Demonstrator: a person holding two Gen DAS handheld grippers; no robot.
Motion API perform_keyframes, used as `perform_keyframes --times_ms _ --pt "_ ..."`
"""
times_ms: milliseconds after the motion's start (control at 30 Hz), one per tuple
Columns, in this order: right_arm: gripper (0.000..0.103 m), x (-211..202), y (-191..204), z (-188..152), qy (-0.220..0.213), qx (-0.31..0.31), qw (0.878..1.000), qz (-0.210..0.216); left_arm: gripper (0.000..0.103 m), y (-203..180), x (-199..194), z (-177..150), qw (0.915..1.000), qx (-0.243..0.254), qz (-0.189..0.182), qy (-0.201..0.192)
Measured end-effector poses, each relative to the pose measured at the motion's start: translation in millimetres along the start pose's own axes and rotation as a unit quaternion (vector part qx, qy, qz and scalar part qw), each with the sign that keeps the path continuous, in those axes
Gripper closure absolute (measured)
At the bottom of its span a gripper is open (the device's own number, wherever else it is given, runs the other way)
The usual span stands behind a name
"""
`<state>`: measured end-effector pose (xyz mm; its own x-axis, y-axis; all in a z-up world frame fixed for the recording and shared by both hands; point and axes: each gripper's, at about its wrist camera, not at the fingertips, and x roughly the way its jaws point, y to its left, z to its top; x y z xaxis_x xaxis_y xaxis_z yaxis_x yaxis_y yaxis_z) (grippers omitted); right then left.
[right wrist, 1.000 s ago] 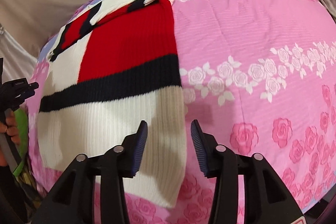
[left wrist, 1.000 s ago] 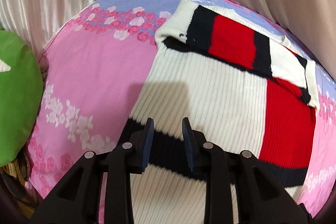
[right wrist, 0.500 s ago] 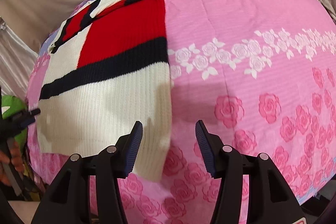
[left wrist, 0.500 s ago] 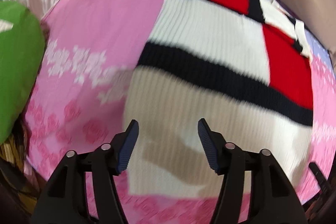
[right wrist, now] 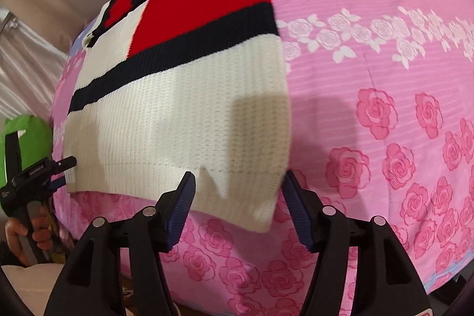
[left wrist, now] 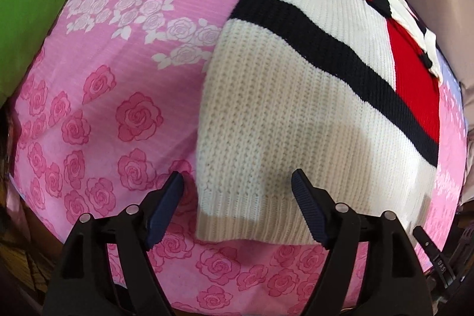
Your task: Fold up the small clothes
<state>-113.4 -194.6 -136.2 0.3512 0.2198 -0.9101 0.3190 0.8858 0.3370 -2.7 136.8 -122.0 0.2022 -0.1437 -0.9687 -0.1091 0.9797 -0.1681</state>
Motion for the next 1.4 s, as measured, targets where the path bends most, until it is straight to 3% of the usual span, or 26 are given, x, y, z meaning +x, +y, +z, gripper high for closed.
perform_keyframes --times_ms 133,233,300,333,367,467,500,567,667,767,833,867,900,933,967,1200,1400 --pt "0.043 3.0 5.9 0.5 0.0 -0.01 1.0 -0.005 0.038 -6.4 0.9 -1.3 0.9999 0.016 -0.006 0.004" --pt "0.044 2.9 6.3 0.4 -0.003 -0.011 1.0 -0.005 0.055 -11.6 1.6 -1.5 0.9995 0.025 -0.015 0.008" --pt "0.07 2.5 7.1 0.3 -0.004 -0.015 1.0 -0.003 0.07 -14.1 1.7 -1.3 0.9991 0.025 -0.031 0.016" --pt "0.076 3.1 7.4 0.3 -0.003 -0.018 1.0 -0.006 0.073 -14.5 2.0 -1.3 0.9991 0.023 -0.031 0.018" --pt "0.084 3.1 6.5 0.4 -0.002 -0.018 1.0 -0.007 0.073 -14.8 2.2 -1.3 0.9991 0.02 -0.033 0.019" --pt "0.085 2.0 3.8 -0.3 -0.006 -0.01 1.0 -0.006 0.072 -5.2 -1.1 -0.1 0.9992 0.0 -0.038 0.016" --pt "0.083 1.1 1.9 -0.6 -0.005 -0.007 1.0 -0.006 0.071 1.0 -2.9 -0.9 0.9992 -0.013 -0.035 0.009" --pt "0.08 0.8 -0.9 -2.0 -0.004 0.0 1.0 -0.006 0.058 13.8 -2.3 0.6 0.999 -0.033 -0.03 0.004" --pt "0.07 1.3 -5.7 -4.5 0.0 0.01 1.0 0.005 0.053 24.9 -1.7 2.3 0.9975 -0.051 -0.049 -0.003" --pt "0.058 2.1 -1.9 -4.3 -0.003 0.008 1.0 0.014 0.037 20.4 -0.7 4.0 0.9976 -0.049 -0.044 -0.021" --pt "0.056 2.9 2.3 -3.1 -0.007 0.0 1.0 0.007 0.036 12.9 2.4 5.8 0.9983 -0.04 -0.035 -0.025" --pt "0.058 3.8 5.2 -2.3 -0.011 -0.004 1.0 0.004 0.043 5.5 4.4 8.0 0.9988 -0.027 -0.031 -0.027" --pt "0.072 4.4 7.1 -0.4 -0.015 -0.007 1.0 0.0 0.051 -0.8 5.7 10.5 0.9991 -0.013 -0.033 -0.025" --pt "0.084 5.4 7.4 2.3 -0.014 -0.005 1.0 0.0 0.075 -3.0 4.8 12.8 0.9991 -0.001 -0.038 -0.02" --pt "0.095 4.2 6.4 4.9 -0.016 0.002 1.0 0.0 0.09 -6.3 5.2 14.4 0.9981 0.004 -0.061 -0.005" --pt "0.097 -50.5 10.1 12.6 -0.083 -0.021 0.996 -0.002 0.092 -9.3 -28.3 15.4 0.9955 0.002 -0.092 -0.022" --pt "0.098 -71.7 -4.3 -9.1 -0.047 -0.059 0.997 -0.033 0.093 -10.4 -52.8 -12.2 0.9931 0.06 -0.1 0.001"
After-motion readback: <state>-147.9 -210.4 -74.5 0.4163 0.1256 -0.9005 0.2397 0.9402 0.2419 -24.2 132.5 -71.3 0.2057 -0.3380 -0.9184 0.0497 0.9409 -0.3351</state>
